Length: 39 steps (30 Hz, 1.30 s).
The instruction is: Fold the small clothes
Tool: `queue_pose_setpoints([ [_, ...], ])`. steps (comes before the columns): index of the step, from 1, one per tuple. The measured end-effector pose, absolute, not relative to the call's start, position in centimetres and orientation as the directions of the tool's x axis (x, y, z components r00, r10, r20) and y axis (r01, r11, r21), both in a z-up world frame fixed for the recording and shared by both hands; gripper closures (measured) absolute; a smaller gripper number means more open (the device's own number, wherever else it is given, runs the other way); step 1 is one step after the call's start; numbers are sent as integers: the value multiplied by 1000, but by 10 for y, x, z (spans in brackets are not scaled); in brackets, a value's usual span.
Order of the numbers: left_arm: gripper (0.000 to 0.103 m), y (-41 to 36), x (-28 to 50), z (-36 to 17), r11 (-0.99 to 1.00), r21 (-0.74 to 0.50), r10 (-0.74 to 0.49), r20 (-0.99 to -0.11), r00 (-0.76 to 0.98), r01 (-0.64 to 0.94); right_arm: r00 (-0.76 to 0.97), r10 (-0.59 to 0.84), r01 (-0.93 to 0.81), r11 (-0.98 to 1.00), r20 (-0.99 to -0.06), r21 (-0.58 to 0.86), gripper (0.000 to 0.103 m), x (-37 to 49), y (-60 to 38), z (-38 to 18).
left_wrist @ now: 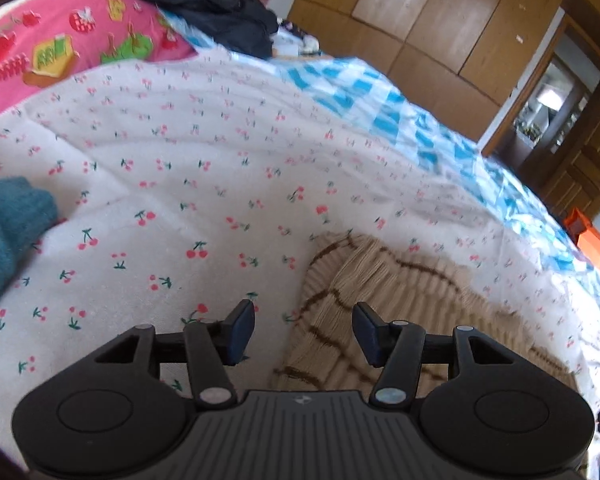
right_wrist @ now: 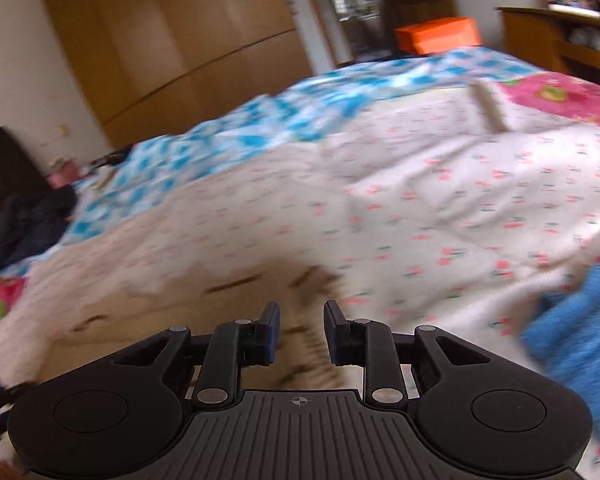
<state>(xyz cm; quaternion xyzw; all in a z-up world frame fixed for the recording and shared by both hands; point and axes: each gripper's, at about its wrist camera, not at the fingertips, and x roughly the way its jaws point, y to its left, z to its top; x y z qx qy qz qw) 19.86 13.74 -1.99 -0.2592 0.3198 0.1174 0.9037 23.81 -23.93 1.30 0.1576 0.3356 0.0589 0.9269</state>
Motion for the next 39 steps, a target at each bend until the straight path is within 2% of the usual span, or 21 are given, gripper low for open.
queue_pose_setpoints([
  [6,43,108,193,-6,847,-399,66,-579,812,-353,674,368,-127,912,-641,391,78,265,-174,2],
  [9,43,97,196,-18,889,-348,41,-589,807,-299,638,380,-146,914,-669,379,76,277,-152,-8],
  [11,43,95,192,-28,903,-324,39,-591,805,-282,625,378,-160,918,-683,362,70,280,-141,-15],
  [15,40,101,193,-31,899,-348,19,-575,818,-266,633,353,-165,931,-689,326,68,282,-130,-20],
  [16,40,102,194,-31,897,-353,20,-570,822,-266,635,342,-167,936,-693,309,70,282,-128,-19],
  [17,40,103,194,-32,896,-356,19,-567,823,-266,640,324,-168,944,-697,284,78,283,-126,-19],
  [20,40,102,193,-32,903,-346,17,-563,826,-254,638,302,-171,952,-708,252,93,284,-124,-17],
  [22,40,101,192,-30,906,-344,15,-554,832,-246,644,304,-162,951,-702,263,97,284,-126,-13],
  [33,39,104,180,-12,915,-337,47,-456,889,-222,774,309,-134,933,-552,334,99,288,-127,27],
  [36,39,104,186,-17,921,-315,49,-492,869,-230,759,239,-74,956,-605,285,99,305,-125,3],
  [39,39,103,198,-32,925,-258,78,-591,803,-280,688,210,-50,969,-695,243,98,317,-123,-26],
])
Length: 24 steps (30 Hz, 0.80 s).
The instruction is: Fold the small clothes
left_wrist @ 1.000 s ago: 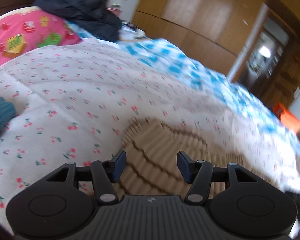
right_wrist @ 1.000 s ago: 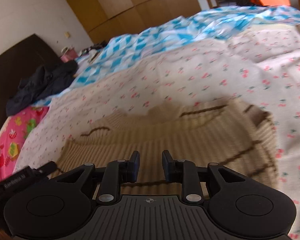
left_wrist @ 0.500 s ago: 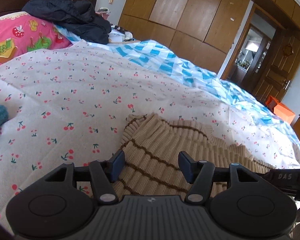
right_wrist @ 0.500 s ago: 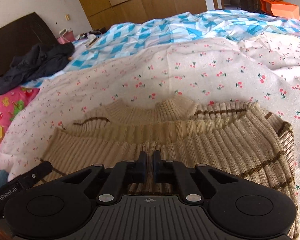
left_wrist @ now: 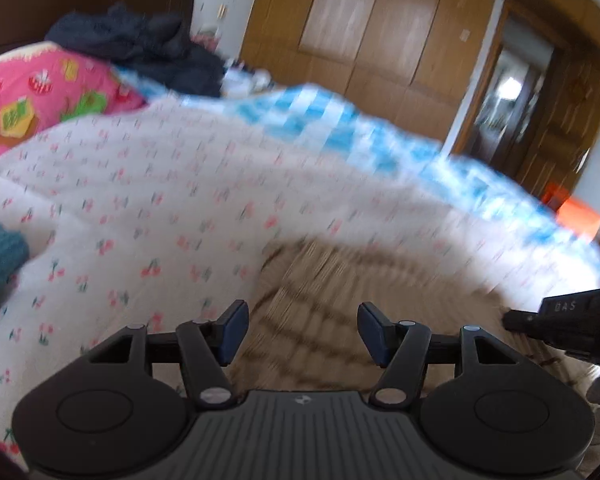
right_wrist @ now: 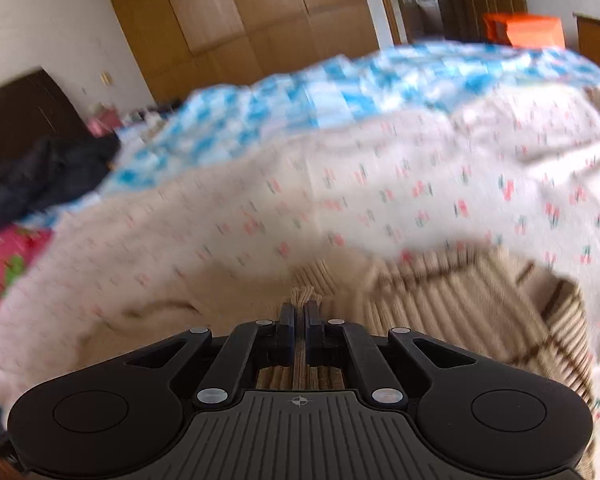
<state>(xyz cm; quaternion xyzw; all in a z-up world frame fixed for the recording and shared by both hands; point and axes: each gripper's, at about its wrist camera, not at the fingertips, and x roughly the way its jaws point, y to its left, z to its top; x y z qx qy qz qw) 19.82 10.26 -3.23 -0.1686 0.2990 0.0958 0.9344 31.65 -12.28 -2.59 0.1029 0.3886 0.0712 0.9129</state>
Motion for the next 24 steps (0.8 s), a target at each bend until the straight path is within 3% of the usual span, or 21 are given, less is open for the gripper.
queue_pose_setpoints([
  [2,38,104,203,-43,921,-242,90,-630,772,-305,684,212,-58,970,-698,237,96,314,-122,-27],
  [8,38,107,200,-40,913,-261,90,-622,778,-314,740,238,-117,967,-630,228,89,294,-111,9],
  [13,38,110,199,-39,907,-269,92,-624,776,-324,661,353,-238,936,-663,261,86,286,-72,0],
  [16,38,112,199,-39,905,-272,92,-627,774,-327,629,355,-260,934,-692,244,76,287,-53,-17],
  [18,38,114,198,-38,903,-274,94,-627,774,-332,637,332,-248,943,-696,222,78,291,-48,-24],
  [20,38,116,197,-36,899,-273,108,-621,777,-342,647,311,-224,950,-696,216,92,297,-47,-24],
  [24,38,119,194,-31,897,-267,136,-593,794,-353,647,291,-203,957,-704,209,94,307,-43,-29],
])
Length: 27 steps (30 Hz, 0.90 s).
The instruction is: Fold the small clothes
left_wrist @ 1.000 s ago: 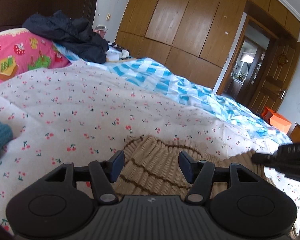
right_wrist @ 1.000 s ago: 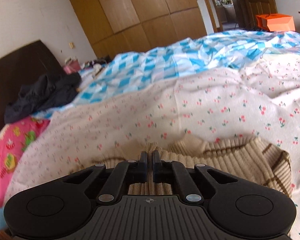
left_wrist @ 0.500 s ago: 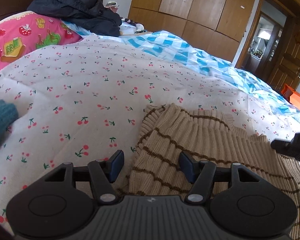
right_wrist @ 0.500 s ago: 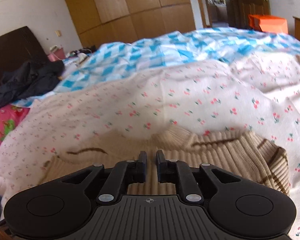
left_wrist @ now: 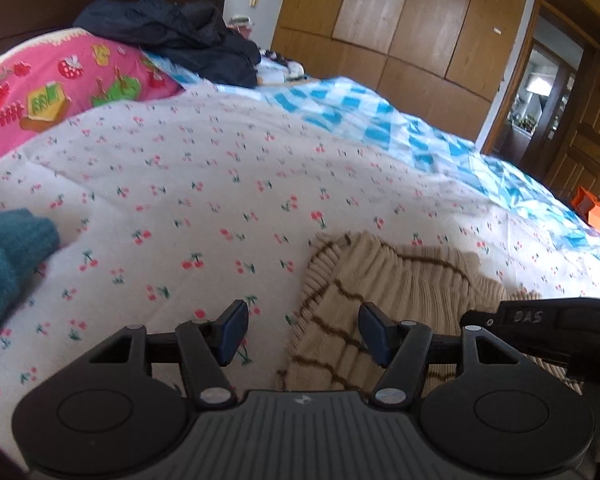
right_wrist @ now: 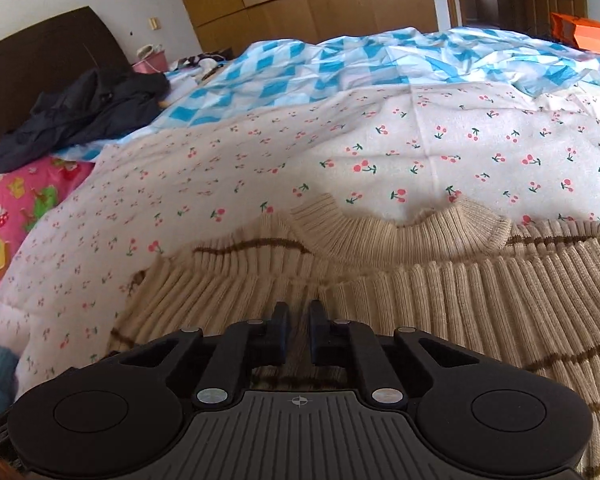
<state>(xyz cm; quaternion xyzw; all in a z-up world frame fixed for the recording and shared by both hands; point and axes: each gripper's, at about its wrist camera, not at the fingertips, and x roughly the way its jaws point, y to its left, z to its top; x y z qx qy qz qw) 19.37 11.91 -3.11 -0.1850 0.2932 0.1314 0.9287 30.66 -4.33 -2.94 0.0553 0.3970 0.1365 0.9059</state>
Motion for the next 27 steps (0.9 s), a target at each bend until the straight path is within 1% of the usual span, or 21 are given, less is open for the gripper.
queue_pose_setpoints([
  [2,38,121,196,-33,897,-274,122,-603,788,-348,644,279,-210,960,-712,185,95,308,-40,-35],
  [4,38,119,198,-37,899,-265,119,-618,777,-349,647,287,-206,958,-707,200,94,305,-43,-30],
  [7,37,117,201,-41,907,-240,126,-629,767,-347,663,307,-191,951,-683,243,91,294,-60,-16],
  [8,37,116,201,-41,908,-238,127,-630,767,-346,677,305,-189,952,-670,243,89,288,-67,-10],
  [9,37,116,201,-41,909,-235,128,-630,766,-345,695,295,-184,955,-655,234,89,281,-76,-5],
  [13,37,116,201,-42,908,-237,126,-631,765,-345,748,183,-102,982,-638,162,89,253,-125,4],
  [15,37,117,201,-43,908,-238,125,-633,764,-346,757,121,-38,989,-642,142,86,240,-156,2],
  [18,36,115,202,-44,910,-228,131,-633,763,-346,726,-1,53,997,-688,54,86,232,-191,-15],
  [19,36,114,202,-45,912,-224,133,-633,763,-344,723,-20,70,997,-691,45,90,230,-200,-21],
  [20,35,113,202,-45,913,-221,134,-632,763,-343,722,-6,80,994,-692,75,92,228,-208,-23],
  [22,35,113,202,-46,914,-218,136,-631,763,-343,727,17,107,985,-686,138,92,225,-215,-16],
  [24,35,113,202,-46,913,-218,137,-631,763,-344,758,40,95,981,-651,171,90,221,-214,-6],
  [27,35,113,202,-46,914,-216,139,-631,764,-344,780,15,95,985,-625,143,89,225,-214,2],
])
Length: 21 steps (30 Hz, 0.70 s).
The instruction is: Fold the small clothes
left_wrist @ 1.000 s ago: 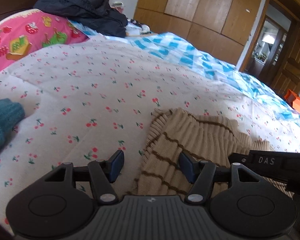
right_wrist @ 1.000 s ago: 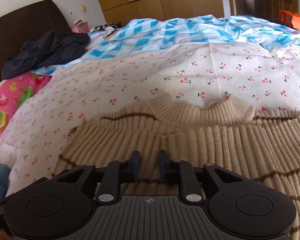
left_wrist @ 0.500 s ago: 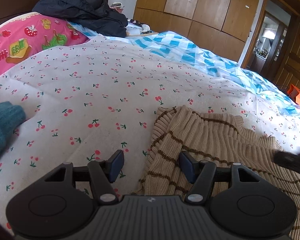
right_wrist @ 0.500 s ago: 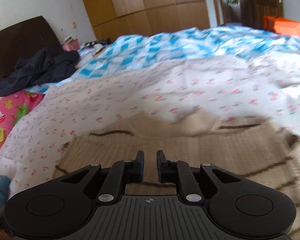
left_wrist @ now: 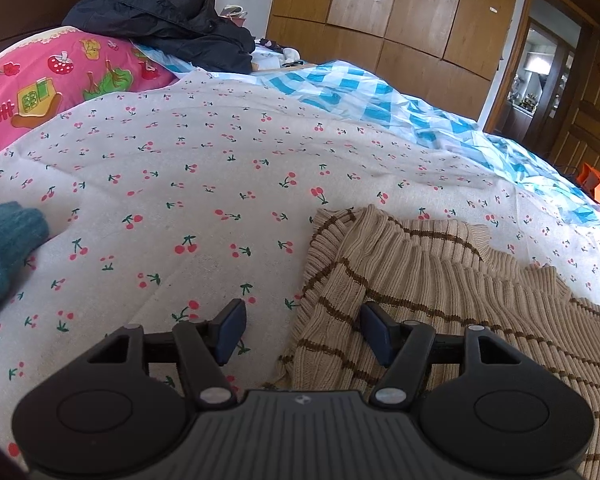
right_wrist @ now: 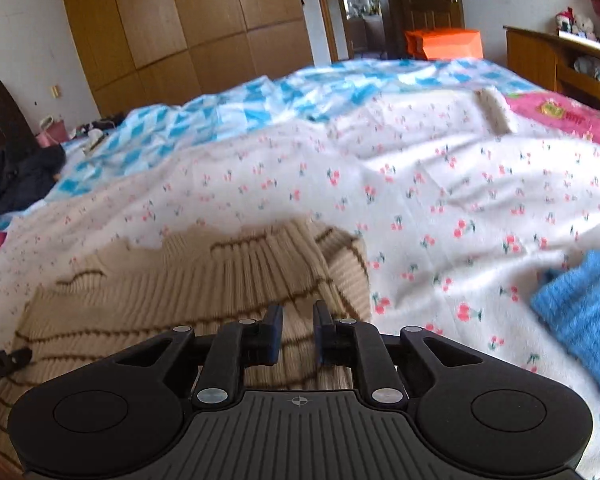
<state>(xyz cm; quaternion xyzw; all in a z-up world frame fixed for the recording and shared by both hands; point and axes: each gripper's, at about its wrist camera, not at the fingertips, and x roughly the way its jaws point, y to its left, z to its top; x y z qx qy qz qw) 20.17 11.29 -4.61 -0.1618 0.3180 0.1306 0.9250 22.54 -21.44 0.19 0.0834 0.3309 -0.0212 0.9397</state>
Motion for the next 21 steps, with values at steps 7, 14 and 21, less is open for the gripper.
queue_pose_setpoints([
  [7,34,114,203,-46,910,-227,133,-633,763,-347,742,23,137,973,-670,184,80,237,-234,-12],
  [14,34,114,202,-46,911,-222,136,-632,763,-346,723,-19,136,984,-691,115,98,247,-231,-16],
  [21,32,112,203,-47,916,-195,157,-628,762,-350,704,-81,160,986,-705,47,97,260,-230,-27],
])
